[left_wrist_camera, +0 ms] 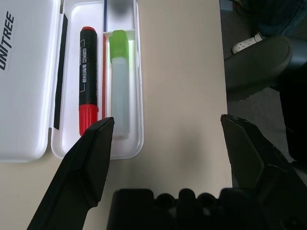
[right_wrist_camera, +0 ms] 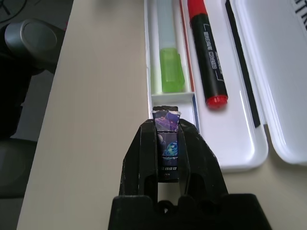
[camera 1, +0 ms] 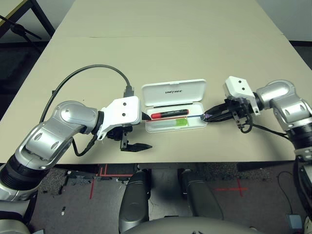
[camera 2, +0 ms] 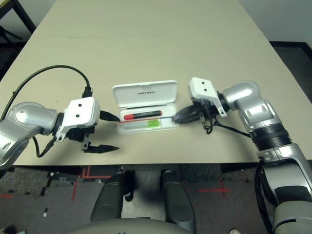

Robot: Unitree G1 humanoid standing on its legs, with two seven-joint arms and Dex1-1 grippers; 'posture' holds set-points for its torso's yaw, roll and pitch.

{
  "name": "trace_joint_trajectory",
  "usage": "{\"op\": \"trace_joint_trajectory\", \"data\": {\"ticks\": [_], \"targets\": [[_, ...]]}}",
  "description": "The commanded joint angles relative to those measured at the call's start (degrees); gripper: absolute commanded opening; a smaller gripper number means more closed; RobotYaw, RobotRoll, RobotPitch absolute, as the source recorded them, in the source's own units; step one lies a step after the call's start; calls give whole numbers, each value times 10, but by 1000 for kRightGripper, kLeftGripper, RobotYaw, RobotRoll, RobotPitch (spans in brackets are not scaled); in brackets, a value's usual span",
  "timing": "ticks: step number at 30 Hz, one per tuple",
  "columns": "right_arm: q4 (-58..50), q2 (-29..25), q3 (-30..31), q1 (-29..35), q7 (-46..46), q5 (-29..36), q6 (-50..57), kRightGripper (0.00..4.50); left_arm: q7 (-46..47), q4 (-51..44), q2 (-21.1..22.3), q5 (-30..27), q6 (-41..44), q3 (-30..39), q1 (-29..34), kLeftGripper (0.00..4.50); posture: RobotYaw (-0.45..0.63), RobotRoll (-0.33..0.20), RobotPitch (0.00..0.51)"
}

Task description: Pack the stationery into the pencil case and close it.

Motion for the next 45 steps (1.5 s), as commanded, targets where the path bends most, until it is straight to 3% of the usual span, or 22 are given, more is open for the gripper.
{"op": "trace_joint_trajectory", "data": {"ticks": [1,16,21,26,28,39,45], "targets": [[19,13,10,-4,-7,-20,-29,296,3,-16,3,-2,7,-3,2,4500,99,0,201],[52,52,3,-13,-19,-37,-68,347,4,-13,1,1,9,-6,-4,4500,101,0,198],[34,48,-6,-11,-13,-20,-46,2070,4,-12,0,3,7,-8,-4,4500,97,0,201],[-22,29,-29,-7,-1,28,48,3966,3,-9,1,3,4,-9,-3,4500,91,0,202],[-51,11,-43,-4,3,56,105,4458,2,-8,1,3,3,-9,-2,4500,89,0,201],[-102,-132,-148,23,-2,157,305,4458,-4,4,5,5,-8,-8,2,4500,58,0,193],[-87,-173,-181,53,-7,169,319,4458,-9,14,4,7,-14,-12,-1,4500,34,0,190]]}}
